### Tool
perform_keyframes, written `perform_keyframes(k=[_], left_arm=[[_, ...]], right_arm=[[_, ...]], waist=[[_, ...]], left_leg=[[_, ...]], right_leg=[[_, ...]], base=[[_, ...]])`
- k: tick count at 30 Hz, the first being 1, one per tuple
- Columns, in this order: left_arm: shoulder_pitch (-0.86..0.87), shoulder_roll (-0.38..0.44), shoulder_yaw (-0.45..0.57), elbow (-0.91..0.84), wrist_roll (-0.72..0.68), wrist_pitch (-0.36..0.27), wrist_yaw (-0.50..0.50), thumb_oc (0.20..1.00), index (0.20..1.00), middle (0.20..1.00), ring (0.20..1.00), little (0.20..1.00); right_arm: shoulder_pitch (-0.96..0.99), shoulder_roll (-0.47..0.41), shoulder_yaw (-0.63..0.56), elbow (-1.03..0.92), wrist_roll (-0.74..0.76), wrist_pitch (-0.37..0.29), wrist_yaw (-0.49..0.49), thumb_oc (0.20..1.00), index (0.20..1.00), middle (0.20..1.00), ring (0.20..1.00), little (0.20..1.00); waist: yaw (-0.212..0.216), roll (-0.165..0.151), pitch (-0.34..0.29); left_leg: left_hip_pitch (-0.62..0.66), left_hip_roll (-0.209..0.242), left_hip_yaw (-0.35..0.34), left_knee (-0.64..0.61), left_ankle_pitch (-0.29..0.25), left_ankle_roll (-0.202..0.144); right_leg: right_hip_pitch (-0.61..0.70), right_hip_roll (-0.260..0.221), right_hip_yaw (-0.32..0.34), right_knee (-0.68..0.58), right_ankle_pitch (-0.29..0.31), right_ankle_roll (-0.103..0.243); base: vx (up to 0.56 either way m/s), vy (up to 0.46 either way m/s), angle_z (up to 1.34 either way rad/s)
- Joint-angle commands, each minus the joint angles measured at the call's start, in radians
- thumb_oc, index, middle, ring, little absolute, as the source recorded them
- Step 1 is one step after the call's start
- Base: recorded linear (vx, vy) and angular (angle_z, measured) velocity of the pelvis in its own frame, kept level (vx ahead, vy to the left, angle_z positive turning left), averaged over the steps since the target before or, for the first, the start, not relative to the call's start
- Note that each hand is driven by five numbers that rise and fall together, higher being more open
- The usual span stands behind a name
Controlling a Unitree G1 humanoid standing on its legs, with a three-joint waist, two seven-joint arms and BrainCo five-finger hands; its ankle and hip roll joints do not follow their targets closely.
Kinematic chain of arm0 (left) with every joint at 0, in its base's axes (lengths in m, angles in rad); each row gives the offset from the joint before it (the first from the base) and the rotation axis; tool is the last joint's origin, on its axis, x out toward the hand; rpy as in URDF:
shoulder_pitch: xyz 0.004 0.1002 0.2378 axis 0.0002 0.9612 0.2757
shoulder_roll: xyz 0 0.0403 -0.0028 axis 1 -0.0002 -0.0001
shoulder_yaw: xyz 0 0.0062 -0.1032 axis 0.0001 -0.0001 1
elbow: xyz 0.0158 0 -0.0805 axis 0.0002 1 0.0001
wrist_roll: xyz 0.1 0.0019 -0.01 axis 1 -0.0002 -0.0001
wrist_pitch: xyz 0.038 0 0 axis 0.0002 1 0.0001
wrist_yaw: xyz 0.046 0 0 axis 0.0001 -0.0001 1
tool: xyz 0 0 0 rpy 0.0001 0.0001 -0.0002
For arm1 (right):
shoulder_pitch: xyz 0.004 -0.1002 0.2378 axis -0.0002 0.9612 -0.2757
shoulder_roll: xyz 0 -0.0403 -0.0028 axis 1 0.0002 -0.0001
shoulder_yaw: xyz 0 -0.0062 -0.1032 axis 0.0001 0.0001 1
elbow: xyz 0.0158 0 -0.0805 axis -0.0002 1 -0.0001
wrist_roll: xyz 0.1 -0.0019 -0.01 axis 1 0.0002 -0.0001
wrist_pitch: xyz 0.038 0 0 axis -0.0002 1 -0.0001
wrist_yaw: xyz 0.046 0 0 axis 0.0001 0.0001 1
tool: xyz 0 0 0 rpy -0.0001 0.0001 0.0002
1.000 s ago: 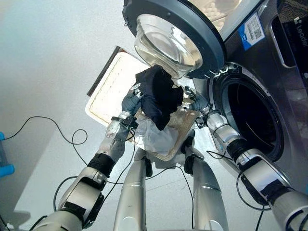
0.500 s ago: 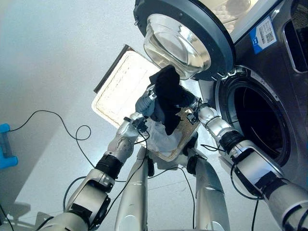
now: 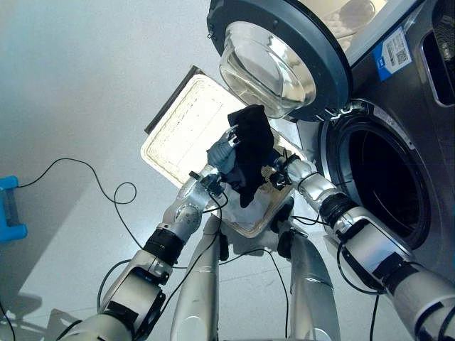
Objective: Put the clothes into the washing machine.
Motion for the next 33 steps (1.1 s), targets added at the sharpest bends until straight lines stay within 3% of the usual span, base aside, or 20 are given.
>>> perform_keyframes(k=[1,12,20,21,26,33], left_arm=[[-0.057,-0.076,-0.032,-0.132,-0.044,0.006,-0.026,0.200,0.200,0.200,0.200,0.200],[-0.068,-0.087,-0.038,-0.085,0.002,-0.025,0.004,0.200,0.200,0.200,0.200,0.200],[-0.071,-0.081,-0.042,-0.014,0.088,-0.040,0.080,0.200,0.200,0.200,0.200,0.200],[-0.076,-0.071,-0.053,0.008,0.110,-0.033,0.100,1.000,1.000,1.000,1.000,1.000],[-0.093,-0.038,-0.070,0.080,0.149,-0.042,0.166,1.000,1.000,1.000,1.000,1.000],[-0.074,-0.009,-0.093,0.184,0.284,-0.137,0.234,1.000,1.000,1.000,1.000,1.000]], right_arm=[[-0.021,0.062,-0.009,-0.083,0.084,-0.037,0.068,0.200,0.200,0.200,0.200,0.200],[0.009,0.104,-0.067,-0.113,0.323,-0.053,0.085,0.200,0.200,0.200,0.200,0.200],[0.045,0.130,-0.093,-0.129,0.356,-0.058,0.074,0.200,0.200,0.200,0.200,0.200],[0.046,0.130,-0.093,-0.128,0.344,-0.074,0.058,0.200,0.200,0.200,0.200,0.200],[0.068,0.128,-0.101,-0.145,0.426,-0.061,0.068,0.200,0.200,0.200,0.200,0.200],[0.159,0.127,-0.133,-0.128,0.623,-0.029,0.094,0.200,0.200,0.200,0.200,0.200]], waist=[[0.004,0.053,-0.015],[-0.011,0.049,-0.015],[-0.029,0.047,-0.015],[-0.033,0.048,-0.015],[-0.048,0.047,-0.015],[-0.072,0.049,-0.015]], left_leg=[[-0.017,-0.065,0.062,0.068,-0.118,-0.032],[-0.016,-0.058,0.078,0.075,-0.121,-0.034],[-0.021,-0.056,0.094,0.076,-0.122,-0.036],[-0.023,-0.055,0.096,0.077,-0.121,-0.037],[-0.019,-0.051,0.112,0.075,-0.119,-0.041],[-0.020,-0.045,0.135,0.078,-0.120,-0.043]], right_leg=[[0.011,0.037,-0.006,-0.068,0.047,0.089],[0.008,0.039,-0.005,-0.067,0.048,0.089],[0.002,0.045,0.004,-0.079,0.054,0.090],[0.001,0.047,0.007,-0.081,0.056,0.090],[0.004,0.052,0.013,-0.087,0.055,0.092],[-0.001,0.063,0.028,-0.088,0.050,0.091]], base=[[0.00,0.000,0.00],[0.00,0.000,0.00],[0.00,0.012,-0.01],[0.01,0.043,-0.09],[0.01,0.037,-0.09],[0.01,0.055,-0.09]])
